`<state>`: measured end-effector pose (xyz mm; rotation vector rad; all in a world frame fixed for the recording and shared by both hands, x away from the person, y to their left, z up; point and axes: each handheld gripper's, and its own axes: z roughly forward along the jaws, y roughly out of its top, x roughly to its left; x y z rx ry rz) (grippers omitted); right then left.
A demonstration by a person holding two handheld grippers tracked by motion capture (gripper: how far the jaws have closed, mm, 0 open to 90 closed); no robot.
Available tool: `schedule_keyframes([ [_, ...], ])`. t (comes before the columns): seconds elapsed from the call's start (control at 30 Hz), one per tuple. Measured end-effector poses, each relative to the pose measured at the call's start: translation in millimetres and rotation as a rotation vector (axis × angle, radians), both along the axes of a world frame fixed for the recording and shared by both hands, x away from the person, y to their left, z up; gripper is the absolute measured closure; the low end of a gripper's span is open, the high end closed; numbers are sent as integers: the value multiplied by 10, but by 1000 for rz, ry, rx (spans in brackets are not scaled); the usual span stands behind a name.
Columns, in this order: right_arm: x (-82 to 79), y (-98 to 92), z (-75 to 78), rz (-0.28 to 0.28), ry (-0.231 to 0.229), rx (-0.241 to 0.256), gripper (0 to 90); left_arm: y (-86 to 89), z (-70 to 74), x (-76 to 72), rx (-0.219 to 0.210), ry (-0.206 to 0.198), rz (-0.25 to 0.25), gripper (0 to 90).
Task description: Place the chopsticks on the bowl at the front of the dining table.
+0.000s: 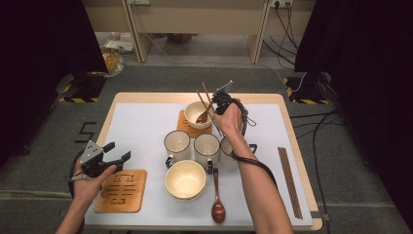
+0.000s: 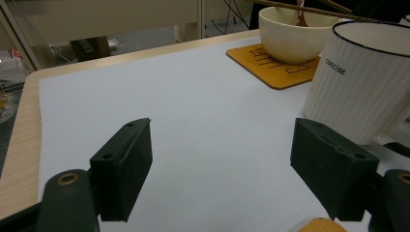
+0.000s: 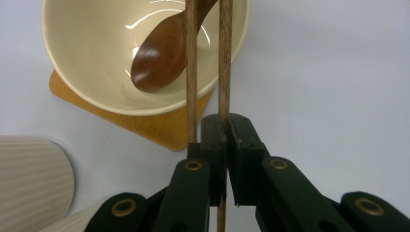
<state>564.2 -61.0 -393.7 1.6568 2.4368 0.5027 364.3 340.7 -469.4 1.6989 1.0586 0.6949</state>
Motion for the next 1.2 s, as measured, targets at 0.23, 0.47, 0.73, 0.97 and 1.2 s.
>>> schedule_keyframes([
  [0.23,-1,16,-9,0,2,0,856,-3,2,-1,1,-2,-1,225],
  [0.47,2,11,-19,2,5,1,856,-1,3,-2,0,-1,-1,224],
  [0.73,1,10,-14,-1,5,3,855,-3,-1,1,0,-2,-1,224],
  [0.97,1,13,-12,3,3,3,855,-3,0,1,-1,-2,-1,224],
  [1.2,-1,11,2,3,-6,7,852,-6,-1,2,2,-1,-2,224],
])
